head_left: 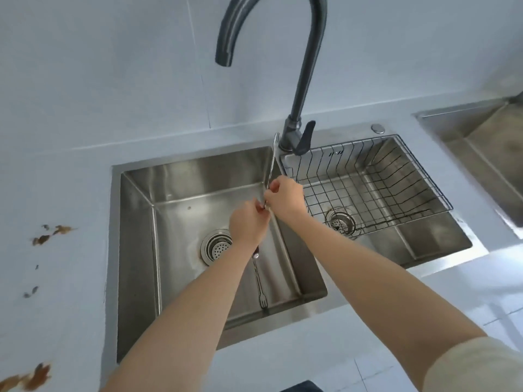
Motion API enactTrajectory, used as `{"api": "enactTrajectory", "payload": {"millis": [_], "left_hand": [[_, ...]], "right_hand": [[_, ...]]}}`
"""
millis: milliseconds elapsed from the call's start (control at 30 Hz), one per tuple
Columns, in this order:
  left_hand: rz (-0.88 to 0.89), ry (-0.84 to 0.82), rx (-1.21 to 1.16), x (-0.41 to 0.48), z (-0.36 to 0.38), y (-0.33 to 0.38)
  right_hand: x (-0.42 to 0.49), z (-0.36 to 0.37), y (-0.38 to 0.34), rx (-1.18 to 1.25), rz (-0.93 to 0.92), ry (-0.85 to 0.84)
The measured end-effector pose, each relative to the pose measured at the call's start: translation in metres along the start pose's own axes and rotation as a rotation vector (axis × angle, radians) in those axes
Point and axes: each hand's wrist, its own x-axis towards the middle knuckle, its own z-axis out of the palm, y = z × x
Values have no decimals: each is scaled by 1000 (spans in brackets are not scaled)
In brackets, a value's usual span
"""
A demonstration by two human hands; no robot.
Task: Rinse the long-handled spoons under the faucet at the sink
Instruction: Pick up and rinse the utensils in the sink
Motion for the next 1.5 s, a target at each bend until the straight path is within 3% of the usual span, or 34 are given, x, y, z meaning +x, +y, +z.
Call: {"api": "enactTrajectory", "payload": {"millis": [300, 500, 733, 1067, 1333, 1500], "left_hand": [[373, 2, 106, -5, -13, 74], [525, -54, 276, 6, 41, 122], [510, -148, 404, 23, 141, 158], [404, -310, 530, 39, 212, 145], [338, -444, 594, 49, 219, 120], [313, -478, 592, 49, 220, 105]], "right_hand": [[-10, -85, 9, 637, 195, 146], [12, -132, 60, 800, 328, 187], [58, -178, 146, 774, 552, 132], [104, -180, 221, 351, 687, -105], [124, -160, 232, -241, 568, -407], [126, -147, 233, -350, 533, -477]]}}
